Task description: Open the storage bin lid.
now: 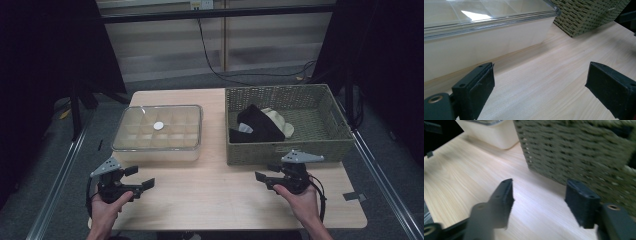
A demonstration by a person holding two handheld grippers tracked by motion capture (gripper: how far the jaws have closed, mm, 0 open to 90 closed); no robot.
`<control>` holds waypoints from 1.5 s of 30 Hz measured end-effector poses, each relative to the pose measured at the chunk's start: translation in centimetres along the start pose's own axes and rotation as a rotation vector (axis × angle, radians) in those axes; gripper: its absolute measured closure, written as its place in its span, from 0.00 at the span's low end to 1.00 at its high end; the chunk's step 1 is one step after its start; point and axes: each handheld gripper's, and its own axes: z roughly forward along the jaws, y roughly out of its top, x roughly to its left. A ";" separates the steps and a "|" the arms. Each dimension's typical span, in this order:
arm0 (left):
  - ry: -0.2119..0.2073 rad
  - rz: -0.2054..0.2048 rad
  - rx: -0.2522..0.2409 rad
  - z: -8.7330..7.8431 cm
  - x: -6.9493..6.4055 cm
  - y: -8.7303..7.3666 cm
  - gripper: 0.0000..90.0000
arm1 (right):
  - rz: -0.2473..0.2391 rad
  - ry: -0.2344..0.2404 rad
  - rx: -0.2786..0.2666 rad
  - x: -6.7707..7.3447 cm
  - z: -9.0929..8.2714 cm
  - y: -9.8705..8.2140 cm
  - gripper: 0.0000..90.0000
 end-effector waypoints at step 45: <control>0.076 -0.046 -0.003 -3.1 5.4 2.4 0.35 | -0.102 0.186 0.007 5.9 7.5 8.6 0.51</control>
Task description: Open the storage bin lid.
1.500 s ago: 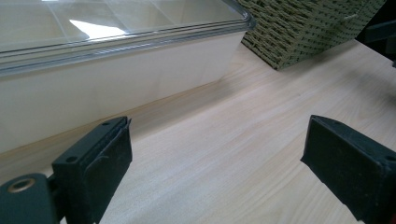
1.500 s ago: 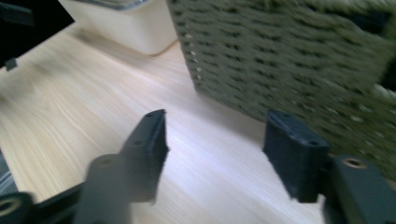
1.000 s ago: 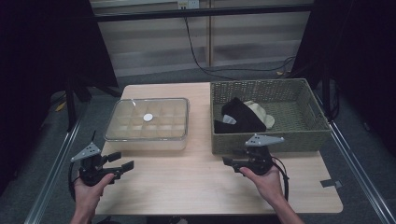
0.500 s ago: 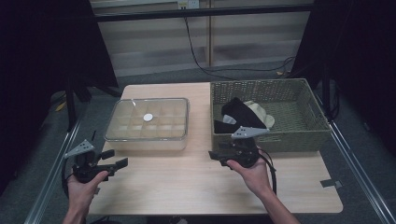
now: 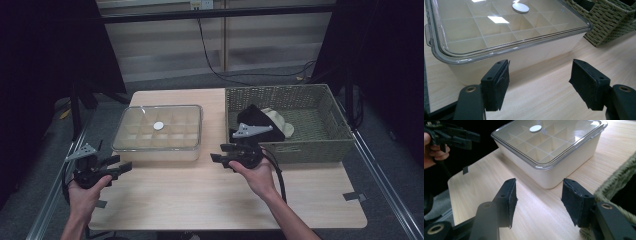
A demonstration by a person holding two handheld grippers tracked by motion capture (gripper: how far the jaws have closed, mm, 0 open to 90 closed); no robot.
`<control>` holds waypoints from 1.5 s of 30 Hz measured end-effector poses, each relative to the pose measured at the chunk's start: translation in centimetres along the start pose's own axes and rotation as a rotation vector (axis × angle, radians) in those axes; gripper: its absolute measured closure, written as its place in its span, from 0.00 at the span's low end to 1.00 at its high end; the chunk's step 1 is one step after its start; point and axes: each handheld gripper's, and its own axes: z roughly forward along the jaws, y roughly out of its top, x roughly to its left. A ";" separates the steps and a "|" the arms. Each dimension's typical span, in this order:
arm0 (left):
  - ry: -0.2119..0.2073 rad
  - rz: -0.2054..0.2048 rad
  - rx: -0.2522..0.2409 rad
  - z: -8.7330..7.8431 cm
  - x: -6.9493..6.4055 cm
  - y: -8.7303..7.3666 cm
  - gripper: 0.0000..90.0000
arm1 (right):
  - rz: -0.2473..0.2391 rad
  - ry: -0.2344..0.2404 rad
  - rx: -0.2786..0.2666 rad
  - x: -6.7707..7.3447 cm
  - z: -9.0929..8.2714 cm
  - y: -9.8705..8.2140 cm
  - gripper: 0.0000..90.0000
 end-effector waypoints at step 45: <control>0.053 -0.136 0.116 2.6 6.8 5.5 0.35 | 0.076 -0.072 0.181 -5.7 7.7 7.6 0.42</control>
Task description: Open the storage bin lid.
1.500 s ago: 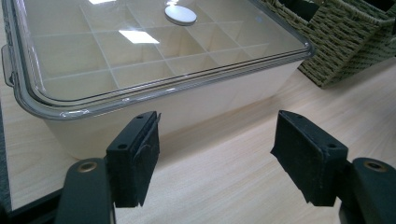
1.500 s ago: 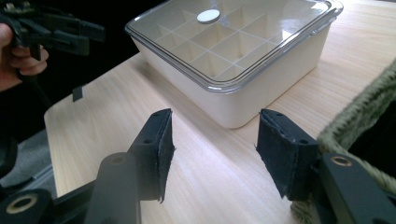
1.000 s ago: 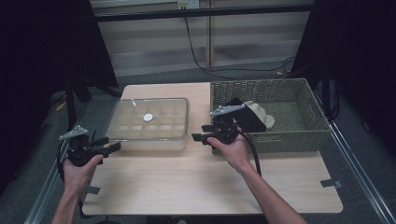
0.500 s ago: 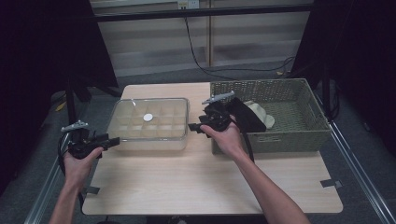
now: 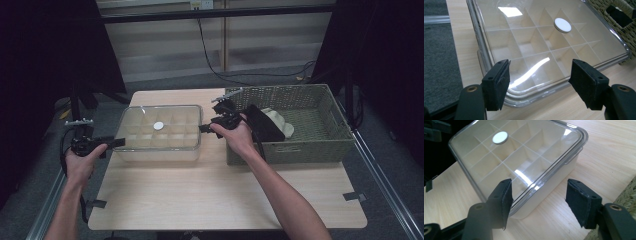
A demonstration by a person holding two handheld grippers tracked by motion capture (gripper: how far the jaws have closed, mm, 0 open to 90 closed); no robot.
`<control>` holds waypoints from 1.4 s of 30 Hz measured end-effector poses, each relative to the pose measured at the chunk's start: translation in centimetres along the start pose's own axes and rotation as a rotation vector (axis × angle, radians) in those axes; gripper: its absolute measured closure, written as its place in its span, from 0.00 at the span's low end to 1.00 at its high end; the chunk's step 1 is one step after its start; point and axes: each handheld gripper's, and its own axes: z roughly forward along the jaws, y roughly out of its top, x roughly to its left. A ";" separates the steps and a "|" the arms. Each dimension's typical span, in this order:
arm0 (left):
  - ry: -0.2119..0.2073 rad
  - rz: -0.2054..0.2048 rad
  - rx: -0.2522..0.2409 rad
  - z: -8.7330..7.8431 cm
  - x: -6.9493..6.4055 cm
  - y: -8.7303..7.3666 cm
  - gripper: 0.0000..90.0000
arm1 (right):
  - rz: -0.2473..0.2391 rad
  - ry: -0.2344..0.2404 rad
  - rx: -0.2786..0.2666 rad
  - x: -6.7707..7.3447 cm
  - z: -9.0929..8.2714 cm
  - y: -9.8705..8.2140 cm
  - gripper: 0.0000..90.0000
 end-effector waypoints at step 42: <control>-0.009 -0.074 0.051 1.8 3.6 1.5 0.23 | 0.114 -0.063 0.213 -1.9 7.3 5.0 0.29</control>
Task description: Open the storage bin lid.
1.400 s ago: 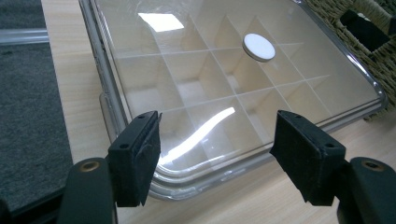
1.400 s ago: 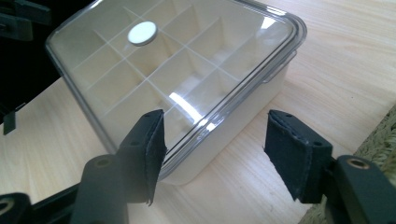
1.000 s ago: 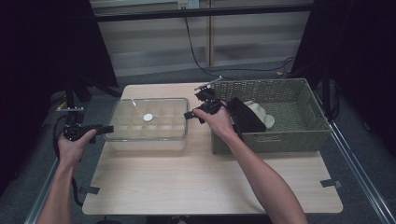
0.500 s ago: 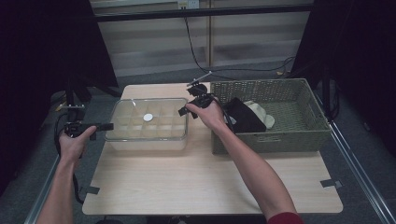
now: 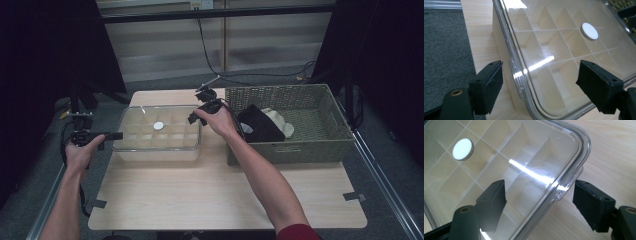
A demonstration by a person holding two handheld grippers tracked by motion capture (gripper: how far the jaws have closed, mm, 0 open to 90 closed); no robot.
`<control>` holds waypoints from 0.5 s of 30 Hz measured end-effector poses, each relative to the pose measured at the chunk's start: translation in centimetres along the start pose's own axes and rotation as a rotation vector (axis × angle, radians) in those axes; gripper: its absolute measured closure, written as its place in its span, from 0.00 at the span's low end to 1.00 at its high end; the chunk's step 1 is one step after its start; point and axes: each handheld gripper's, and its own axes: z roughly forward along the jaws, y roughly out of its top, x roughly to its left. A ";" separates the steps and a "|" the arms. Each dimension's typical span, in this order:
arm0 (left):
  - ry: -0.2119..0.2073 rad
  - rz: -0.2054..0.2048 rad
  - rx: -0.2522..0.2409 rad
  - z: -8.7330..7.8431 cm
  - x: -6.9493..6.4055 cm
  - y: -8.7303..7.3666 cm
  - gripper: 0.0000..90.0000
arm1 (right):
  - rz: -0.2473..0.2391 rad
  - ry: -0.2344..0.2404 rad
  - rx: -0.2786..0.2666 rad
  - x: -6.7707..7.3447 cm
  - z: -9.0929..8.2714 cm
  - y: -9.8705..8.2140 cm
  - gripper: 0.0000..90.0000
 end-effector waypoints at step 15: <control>-0.010 0.007 0.025 0.7 0.1 0.2 0.31 | 0.032 -0.024 0.034 0.3 0.6 0.2 0.32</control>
